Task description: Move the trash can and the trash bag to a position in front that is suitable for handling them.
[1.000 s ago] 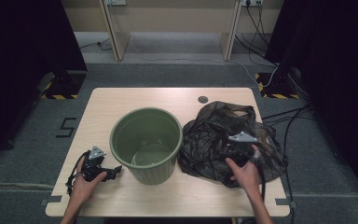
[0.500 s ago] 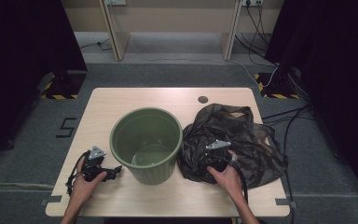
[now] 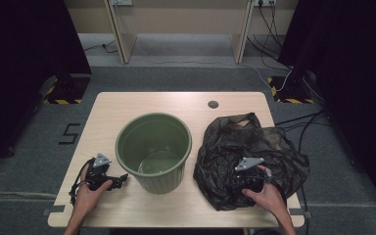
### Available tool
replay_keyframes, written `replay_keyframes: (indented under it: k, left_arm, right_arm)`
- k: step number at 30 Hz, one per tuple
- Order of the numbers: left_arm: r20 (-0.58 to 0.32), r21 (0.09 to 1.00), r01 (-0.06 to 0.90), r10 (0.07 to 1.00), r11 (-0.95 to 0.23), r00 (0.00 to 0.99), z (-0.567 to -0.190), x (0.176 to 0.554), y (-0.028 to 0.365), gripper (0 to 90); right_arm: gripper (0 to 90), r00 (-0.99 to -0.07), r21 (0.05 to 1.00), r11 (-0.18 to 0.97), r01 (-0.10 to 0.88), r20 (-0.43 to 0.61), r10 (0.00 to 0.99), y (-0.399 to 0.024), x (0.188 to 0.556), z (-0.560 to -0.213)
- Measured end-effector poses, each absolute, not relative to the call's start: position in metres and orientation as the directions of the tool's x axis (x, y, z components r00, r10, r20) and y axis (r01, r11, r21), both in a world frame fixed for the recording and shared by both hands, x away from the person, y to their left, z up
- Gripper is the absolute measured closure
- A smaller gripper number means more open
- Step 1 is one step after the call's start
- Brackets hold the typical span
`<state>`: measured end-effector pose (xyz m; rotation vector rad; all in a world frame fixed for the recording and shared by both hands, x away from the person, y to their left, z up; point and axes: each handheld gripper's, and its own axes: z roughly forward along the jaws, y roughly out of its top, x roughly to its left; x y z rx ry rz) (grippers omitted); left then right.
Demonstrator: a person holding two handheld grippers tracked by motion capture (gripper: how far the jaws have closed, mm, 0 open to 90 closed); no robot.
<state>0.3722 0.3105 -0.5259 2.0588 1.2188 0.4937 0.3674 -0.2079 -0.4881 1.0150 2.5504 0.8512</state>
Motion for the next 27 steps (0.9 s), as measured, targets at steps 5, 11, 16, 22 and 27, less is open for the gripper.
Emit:
replay_keyframes:
  k: [5, 11, 16, 22, 27]
  left_arm:
    - [-0.02, 0.72, 0.612, 0.872, -0.327, 0.489, -0.526, 0.372, 0.311, 0.0]
    - [-0.021, 0.722, 0.611, 0.872, -0.325, 0.488, -0.526, 0.372, 0.31, 0.0]
    - [-0.02, 0.72, 0.612, 0.872, -0.326, 0.489, -0.526, 0.372, 0.311, 0.0]
    - [-0.019, 0.719, 0.612, 0.872, -0.329, 0.49, -0.526, 0.372, 0.311, 0.0]
    - [-0.019, 0.719, 0.612, 0.871, -0.329, 0.49, -0.526, 0.372, 0.311, 0.0]
  right_arm:
    - [17.8, -0.32, 0.675, 0.278, 0.684, -0.065, 0.945, -0.226, 0.376, -0.481]
    - [18.3, -0.128, 0.649, 0.157, 0.744, -0.092, 0.988, -0.234, 0.409, -0.495]
    - [15.0, -0.189, 0.652, 0.163, 0.741, -0.03, 0.982, -0.228, 0.428, -0.506]
    - [14.7, -0.399, 0.657, 0.307, 0.689, -0.01, 0.917, -0.215, 0.439, -0.508]
    - [14.5, -0.59, 0.624, 0.469, 0.625, -0.015, 0.807, -0.21, 0.448, -0.506]
